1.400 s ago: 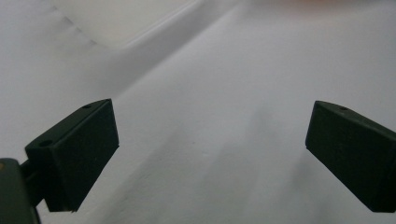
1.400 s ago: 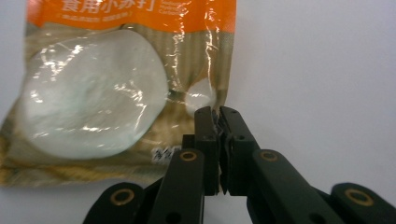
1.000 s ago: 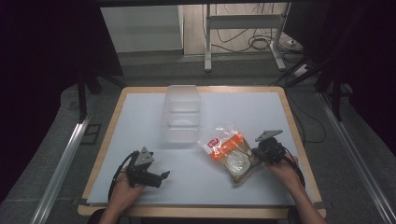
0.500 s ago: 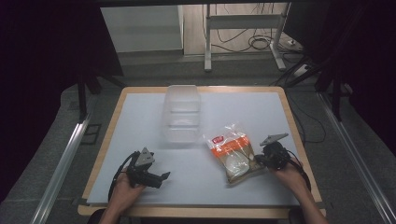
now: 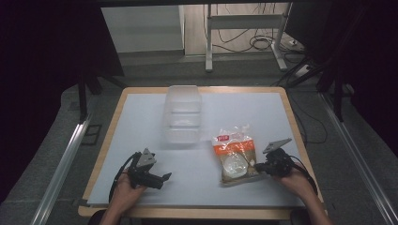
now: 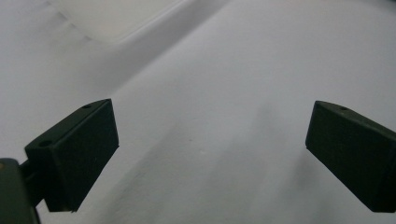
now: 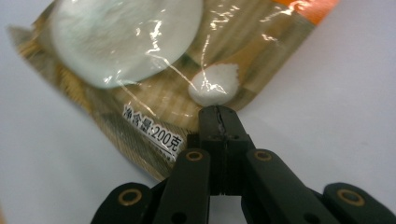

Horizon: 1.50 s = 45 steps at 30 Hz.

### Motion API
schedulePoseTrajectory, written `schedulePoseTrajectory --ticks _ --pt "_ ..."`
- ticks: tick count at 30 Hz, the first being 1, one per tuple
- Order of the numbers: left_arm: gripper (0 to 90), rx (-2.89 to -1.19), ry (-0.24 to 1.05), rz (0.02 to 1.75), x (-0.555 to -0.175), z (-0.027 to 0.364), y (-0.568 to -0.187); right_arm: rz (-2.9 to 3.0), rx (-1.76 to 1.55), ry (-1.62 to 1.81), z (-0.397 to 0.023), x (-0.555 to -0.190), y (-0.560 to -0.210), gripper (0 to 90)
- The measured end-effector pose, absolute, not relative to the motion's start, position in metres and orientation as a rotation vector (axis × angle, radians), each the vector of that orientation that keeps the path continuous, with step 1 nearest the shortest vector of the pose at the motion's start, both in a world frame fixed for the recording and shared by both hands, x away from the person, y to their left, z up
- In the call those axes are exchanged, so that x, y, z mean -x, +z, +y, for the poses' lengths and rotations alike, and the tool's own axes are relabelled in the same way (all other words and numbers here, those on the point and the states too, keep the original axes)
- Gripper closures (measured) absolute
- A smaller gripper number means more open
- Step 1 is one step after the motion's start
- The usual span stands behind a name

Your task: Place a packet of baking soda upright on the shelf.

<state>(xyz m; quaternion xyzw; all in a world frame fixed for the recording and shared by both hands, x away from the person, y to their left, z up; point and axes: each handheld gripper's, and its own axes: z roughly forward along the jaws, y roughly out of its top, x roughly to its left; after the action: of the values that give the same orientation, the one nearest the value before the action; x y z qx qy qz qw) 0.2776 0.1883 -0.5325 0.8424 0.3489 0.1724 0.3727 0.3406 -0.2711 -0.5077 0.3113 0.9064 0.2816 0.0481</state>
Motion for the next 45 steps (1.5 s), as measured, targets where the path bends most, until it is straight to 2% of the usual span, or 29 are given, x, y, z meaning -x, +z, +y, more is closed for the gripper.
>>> schedulePoseTrajectory --ticks 13,38,41,42,45 --pt "2.7 -2.163 0.440 0.890 -0.278 0.187 -0.533 2.887 -0.812 0.886 -0.254 -0.330 -0.509 89.1" --pt "2.9 -2.177 0.440 0.875 -0.278 0.185 -0.533 2.929 -0.496 0.842 -0.173 -0.294 -0.511 88.6" --pt "3.0 -2.175 0.440 0.873 -0.278 0.186 -0.533 2.938 -0.497 0.834 -0.174 -0.295 -0.508 84.6" --pt "3.0 -2.174 0.440 0.872 -0.278 0.186 -0.533 2.946 -0.492 0.837 -0.174 -0.295 -0.507 79.0" --pt "3.0 -2.175 0.439 0.872 -0.278 0.186 -0.533 2.929 -0.490 0.850 -0.175 -0.291 -0.501 71.2"
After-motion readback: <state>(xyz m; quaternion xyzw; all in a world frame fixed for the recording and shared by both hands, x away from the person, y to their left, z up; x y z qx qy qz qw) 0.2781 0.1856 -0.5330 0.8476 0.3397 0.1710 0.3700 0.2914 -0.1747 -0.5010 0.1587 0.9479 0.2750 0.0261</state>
